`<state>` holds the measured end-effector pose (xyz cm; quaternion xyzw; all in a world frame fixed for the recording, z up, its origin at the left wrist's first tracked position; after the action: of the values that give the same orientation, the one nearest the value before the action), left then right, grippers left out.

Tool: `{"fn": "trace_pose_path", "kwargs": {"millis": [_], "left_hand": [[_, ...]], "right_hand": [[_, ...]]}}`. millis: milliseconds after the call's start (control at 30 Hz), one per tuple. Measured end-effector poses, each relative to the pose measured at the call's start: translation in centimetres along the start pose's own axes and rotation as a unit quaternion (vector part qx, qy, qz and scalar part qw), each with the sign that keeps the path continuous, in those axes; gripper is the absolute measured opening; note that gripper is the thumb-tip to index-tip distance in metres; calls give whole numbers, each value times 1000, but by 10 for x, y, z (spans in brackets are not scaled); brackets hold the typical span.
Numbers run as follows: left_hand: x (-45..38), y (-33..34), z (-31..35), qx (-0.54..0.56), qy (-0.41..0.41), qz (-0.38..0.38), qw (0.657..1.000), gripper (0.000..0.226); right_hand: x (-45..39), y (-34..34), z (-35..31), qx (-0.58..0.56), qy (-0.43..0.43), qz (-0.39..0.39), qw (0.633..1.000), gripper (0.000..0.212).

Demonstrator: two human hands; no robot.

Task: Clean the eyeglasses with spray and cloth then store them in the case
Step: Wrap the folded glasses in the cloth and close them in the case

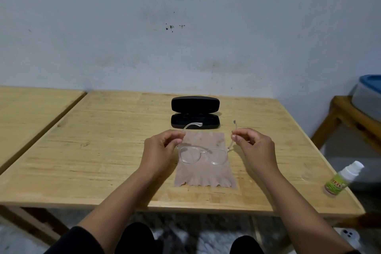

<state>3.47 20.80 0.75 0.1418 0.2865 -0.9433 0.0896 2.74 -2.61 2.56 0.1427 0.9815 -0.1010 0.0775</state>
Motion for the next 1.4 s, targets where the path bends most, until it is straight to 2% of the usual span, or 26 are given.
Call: {"fn": "trace_pose_path", "kwargs": {"millis": [167,367,467,533,600,700,833,1033,1233,1400], "left_hand": [[-1,1,0,1,6,0,1000,25],[5,-8,-2,-5,-3,-2,1000,33],[16,-19,-4,-40,0,-8,999,31],[26,-27,-5,-71,9,-26,997,28],[37,-31,-7,-107,23,-76,991,27],[49,-28,-10,-144,71,-158,974,30],[52,-21,-13,-195,140,-158,958,27],[55,-16,-7,-202,166,-109,959,9],[45,-17,2,-180,75,-53,979,10],[28,-11,11,-147,13,22,989,9]], "right_hand": [[2,-1,1,3,-1,-2,1000,9],[10,-9,1,-10,16,-10,1000,32],[22,-18,4,-9,36,-15,999,29],[31,-22,6,18,51,-44,998,26],[40,-24,10,70,61,-100,991,27],[46,-22,12,193,31,-197,961,34],[48,-14,10,287,-25,-241,927,30],[51,-5,7,282,-43,-216,934,7],[42,2,5,226,-41,-127,965,3],[30,14,4,205,-63,-5,977,4]]}}
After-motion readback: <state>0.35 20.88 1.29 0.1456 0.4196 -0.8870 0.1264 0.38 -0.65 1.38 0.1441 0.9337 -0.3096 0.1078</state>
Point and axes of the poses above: each hand's wrist, its own x-axis away from the middle knuckle, its own y-axis out of the palm, z = x × y, the point moved 2 cm from there along -x, towards the middle knuckle, and after that the axes turned 6 degrees about -x, right-handed, at the moved point
